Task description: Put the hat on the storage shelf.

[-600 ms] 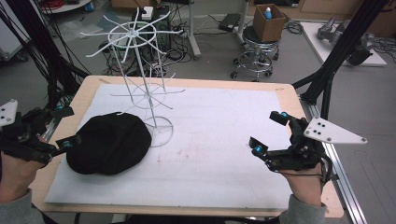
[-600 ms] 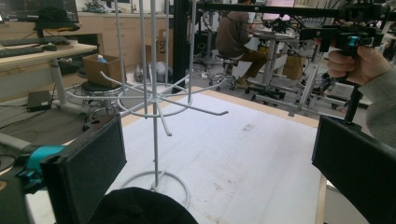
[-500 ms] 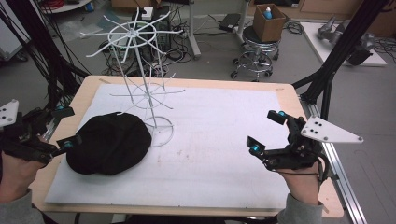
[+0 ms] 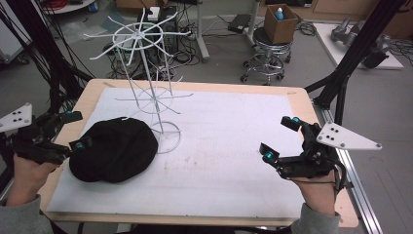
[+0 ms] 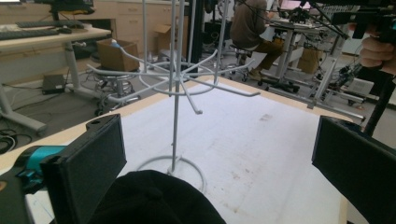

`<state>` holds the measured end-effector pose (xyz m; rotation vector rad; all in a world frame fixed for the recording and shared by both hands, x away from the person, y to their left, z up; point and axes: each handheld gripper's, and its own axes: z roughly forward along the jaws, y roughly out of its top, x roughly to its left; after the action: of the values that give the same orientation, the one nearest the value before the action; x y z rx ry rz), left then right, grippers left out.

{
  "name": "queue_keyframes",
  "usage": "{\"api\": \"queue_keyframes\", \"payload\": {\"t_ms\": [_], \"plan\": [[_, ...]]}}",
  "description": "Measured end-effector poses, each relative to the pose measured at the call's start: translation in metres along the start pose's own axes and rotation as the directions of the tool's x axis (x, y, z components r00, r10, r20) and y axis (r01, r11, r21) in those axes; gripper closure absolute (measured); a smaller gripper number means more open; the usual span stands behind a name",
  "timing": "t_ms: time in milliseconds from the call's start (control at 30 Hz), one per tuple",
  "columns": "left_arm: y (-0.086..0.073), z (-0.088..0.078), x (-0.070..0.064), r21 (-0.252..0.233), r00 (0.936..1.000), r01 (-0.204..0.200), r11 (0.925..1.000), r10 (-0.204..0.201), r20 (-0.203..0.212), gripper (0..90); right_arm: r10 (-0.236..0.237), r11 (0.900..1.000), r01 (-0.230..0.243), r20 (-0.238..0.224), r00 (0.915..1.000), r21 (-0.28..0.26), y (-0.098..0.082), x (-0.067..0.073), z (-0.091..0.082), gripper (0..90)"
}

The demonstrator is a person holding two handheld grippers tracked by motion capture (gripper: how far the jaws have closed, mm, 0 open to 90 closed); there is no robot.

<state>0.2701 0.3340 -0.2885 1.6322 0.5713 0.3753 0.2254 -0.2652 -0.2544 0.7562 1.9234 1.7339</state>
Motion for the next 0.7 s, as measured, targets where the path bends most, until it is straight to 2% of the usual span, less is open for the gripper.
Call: {"api": "queue_keyframes", "payload": {"t_ms": [233, 467, 700], "plan": [[-0.011, 0.014, 0.009, 0.050, 1.0000, -0.003, 0.9987, 0.004, -0.008, 3.0, -0.002, 1.000, 0.002, 0.002, 1.0000, 0.007, -0.001, 0.001, -0.003, 1.2], [-0.023, 0.033, 0.019, 0.119, 0.9997, -0.002, 0.9929, 0.005, -0.025, 3.0, 0.006, 1.000, -0.006, 0.013, 0.9999, 0.008, -0.003, 0.002, -0.009, 1.3], [-0.032, 0.048, 0.023, 0.156, 0.9999, 0.009, 0.9878, -0.007, -0.014, 3.0, 0.005, 1.000, -0.005, 0.015, 0.9999, 0.014, -0.004, 0.002, -0.010, 1.2]]}}
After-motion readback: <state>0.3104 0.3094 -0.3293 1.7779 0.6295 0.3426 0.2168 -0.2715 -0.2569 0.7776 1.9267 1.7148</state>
